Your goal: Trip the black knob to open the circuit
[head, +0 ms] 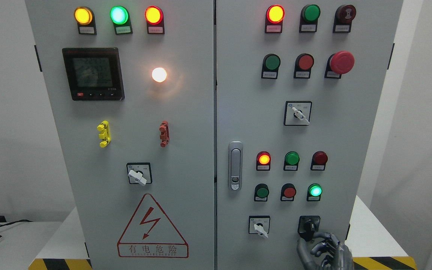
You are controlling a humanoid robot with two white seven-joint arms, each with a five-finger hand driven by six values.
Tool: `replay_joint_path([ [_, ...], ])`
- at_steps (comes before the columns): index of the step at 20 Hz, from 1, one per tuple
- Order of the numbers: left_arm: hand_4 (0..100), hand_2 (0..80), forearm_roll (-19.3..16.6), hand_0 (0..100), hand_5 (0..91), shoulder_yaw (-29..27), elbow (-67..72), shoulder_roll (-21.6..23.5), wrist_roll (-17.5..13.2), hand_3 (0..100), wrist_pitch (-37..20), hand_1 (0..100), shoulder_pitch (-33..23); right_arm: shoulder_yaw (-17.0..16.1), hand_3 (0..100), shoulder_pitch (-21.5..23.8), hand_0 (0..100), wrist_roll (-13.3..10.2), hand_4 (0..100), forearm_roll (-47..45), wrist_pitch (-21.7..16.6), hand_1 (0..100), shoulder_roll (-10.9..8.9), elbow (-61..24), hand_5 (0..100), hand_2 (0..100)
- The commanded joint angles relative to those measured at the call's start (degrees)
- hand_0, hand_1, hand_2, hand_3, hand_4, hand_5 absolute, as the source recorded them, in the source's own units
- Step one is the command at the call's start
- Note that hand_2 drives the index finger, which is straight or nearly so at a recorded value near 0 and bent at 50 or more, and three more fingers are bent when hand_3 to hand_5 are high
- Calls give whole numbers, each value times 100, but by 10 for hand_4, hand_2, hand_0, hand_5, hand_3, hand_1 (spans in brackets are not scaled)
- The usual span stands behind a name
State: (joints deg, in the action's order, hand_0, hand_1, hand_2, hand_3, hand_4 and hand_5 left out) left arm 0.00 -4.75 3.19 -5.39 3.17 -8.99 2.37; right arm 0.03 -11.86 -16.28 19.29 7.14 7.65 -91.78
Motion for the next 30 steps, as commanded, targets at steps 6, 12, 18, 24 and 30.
replay_joint_path([
  [6,0,0,-176,120,0,0,-2,2,-1,0,3,389,0,-2,755,34,279,-16,778,23,-108,781,-9,37,903,428],
  [12,0,0,-176,120,0,0,-2,2,-1,0,3,389,0,-108,750,43,266,-16,769,22,-160,780,-36,37,897,416],
  [18,0,0,-176,120,0,0,-2,-6,-1,0,3,389,0,-187,744,69,263,-16,768,23,-169,779,-62,28,892,410],
  [24,0,0,-176,120,0,0,6,-6,-1,0,3,389,0,-293,732,157,261,-33,757,23,-354,777,-80,2,881,390],
  [30,0,0,-176,120,0,0,-2,-6,-1,0,3,389,0,-337,731,315,261,-25,755,-4,-633,775,-132,-42,878,388],
])
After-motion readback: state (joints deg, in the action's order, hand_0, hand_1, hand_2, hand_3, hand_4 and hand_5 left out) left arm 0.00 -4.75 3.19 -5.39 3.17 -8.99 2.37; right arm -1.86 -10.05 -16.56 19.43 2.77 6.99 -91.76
